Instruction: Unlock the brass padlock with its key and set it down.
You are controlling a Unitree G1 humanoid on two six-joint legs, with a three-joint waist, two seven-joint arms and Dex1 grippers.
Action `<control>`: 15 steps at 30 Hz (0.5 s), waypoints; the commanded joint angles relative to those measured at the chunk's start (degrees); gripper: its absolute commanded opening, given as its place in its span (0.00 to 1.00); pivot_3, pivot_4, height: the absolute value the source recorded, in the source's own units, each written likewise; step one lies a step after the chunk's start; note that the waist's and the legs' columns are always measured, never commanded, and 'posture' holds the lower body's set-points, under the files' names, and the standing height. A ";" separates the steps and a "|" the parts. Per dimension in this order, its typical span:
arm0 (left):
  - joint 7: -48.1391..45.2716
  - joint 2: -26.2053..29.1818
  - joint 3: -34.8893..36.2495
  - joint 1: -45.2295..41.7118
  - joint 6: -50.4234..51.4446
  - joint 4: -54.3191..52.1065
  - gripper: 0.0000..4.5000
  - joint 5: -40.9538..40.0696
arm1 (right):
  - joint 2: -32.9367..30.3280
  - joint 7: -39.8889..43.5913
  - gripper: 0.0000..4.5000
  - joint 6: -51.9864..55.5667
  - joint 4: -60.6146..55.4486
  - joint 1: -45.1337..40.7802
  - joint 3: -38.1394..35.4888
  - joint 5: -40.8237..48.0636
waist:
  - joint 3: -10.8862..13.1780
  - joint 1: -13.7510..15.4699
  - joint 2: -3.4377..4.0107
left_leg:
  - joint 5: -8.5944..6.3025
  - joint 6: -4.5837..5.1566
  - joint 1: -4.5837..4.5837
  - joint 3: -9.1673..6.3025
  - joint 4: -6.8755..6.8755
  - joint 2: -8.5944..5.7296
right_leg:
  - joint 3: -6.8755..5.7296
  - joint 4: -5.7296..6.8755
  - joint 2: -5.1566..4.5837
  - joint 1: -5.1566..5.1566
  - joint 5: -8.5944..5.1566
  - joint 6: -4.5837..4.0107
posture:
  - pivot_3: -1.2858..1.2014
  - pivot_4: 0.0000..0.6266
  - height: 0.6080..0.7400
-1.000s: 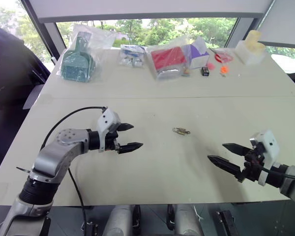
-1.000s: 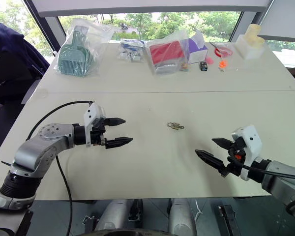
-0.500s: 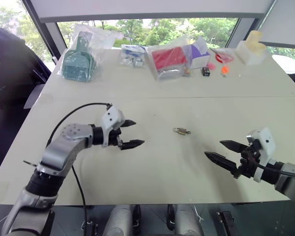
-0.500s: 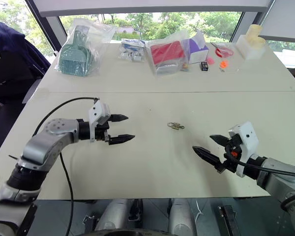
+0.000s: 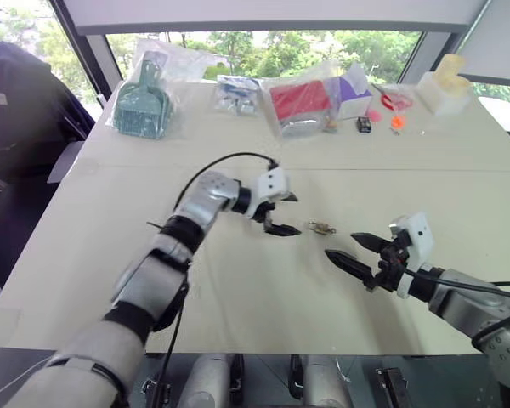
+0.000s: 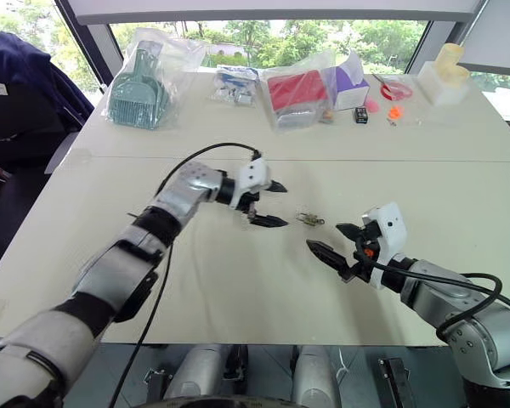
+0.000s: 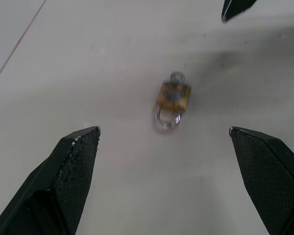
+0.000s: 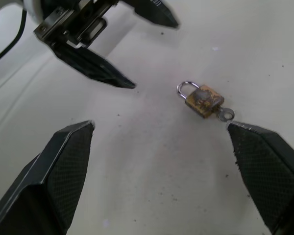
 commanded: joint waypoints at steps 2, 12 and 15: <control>0.95 -4.41 1.69 -4.61 -5.90 7.81 0.98 3.18 | 3.51 -3.57 0.99 -2.27 -3.81 2.04 -1.16 -0.93 | 0.00 -0.01 0.00 | 0.00 0.00 0.01 -0.01 -0.01 0.02 | 0.00 0.02 0.01 -0.01 0.00 0.01 | 0.52 0.24 0.96; 5.24 -8.34 0.44 -5.06 -6.68 14.09 0.98 12.34 | 5.76 -6.16 0.99 -3.38 -6.58 6.10 -3.92 -0.71 | -0.01 0.09 0.01 | 0.00 0.01 0.05 -0.03 0.04 0.04 | 0.00 0.07 0.02 0.03 0.01 0.02 | 0.52 0.24 0.96; 6.61 -9.67 1.33 -4.32 -4.91 14.93 0.86 13.21 | 5.89 -6.72 1.00 -3.28 -6.74 5.89 -4.16 -0.64 | -0.03 0.10 -0.02 | -0.02 0.04 0.11 -0.04 0.05 0.03 | -0.01 0.02 0.01 0.13 0.01 0.01 | 0.52 0.24 0.96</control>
